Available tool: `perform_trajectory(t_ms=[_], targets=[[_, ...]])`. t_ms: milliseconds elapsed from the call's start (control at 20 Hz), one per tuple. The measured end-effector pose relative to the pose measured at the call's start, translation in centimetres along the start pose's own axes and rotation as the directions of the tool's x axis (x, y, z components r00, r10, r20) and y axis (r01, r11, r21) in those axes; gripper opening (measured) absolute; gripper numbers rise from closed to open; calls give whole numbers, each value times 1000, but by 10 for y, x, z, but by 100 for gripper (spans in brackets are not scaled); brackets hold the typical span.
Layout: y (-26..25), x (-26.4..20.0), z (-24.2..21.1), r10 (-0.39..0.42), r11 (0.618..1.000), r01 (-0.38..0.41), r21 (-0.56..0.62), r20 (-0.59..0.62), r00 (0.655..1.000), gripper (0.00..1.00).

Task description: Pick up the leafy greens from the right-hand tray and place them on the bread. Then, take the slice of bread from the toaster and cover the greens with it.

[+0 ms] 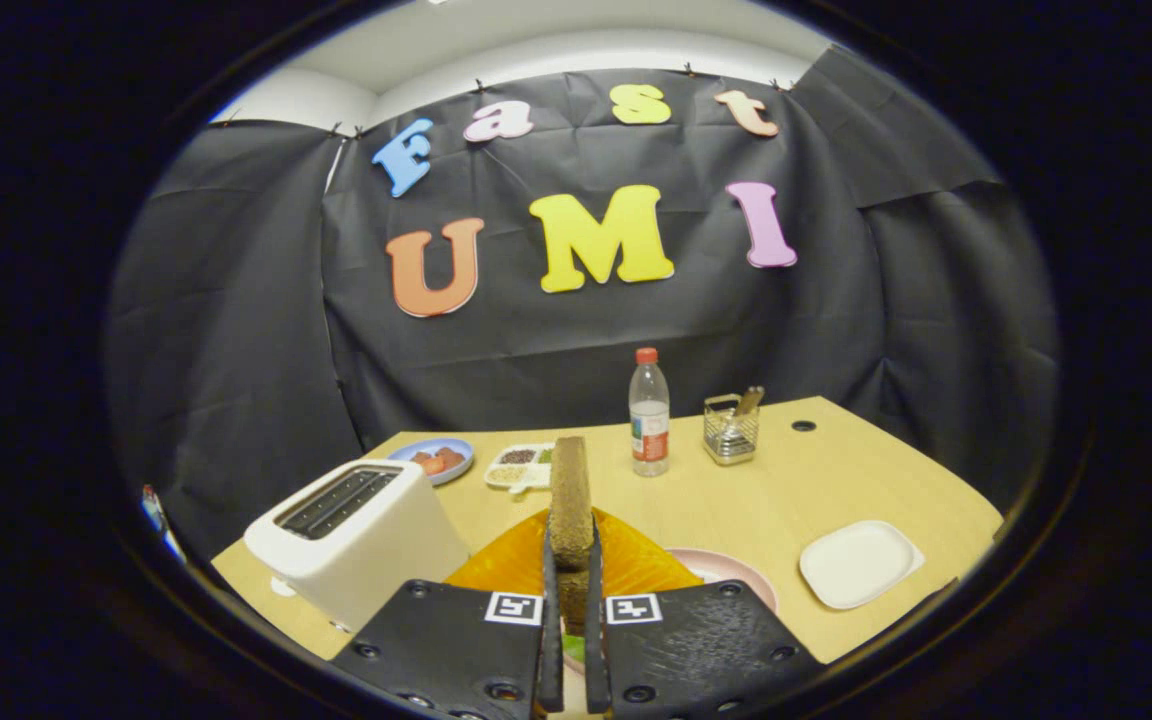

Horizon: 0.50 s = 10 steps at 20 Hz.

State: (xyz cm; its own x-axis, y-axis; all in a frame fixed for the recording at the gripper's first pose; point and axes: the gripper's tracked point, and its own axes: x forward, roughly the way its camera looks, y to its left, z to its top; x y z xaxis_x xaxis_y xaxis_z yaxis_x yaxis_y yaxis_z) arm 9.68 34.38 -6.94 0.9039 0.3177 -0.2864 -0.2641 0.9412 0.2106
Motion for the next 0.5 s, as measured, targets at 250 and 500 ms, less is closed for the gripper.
perform_trajectory(t_ms=[250, 500], targets=[[-14, 9, -29, 2, 995, 2, 102, -39, 999, 8], [-15, 17, -48, 26, 984, -12, 179, -74, 997, 9]])
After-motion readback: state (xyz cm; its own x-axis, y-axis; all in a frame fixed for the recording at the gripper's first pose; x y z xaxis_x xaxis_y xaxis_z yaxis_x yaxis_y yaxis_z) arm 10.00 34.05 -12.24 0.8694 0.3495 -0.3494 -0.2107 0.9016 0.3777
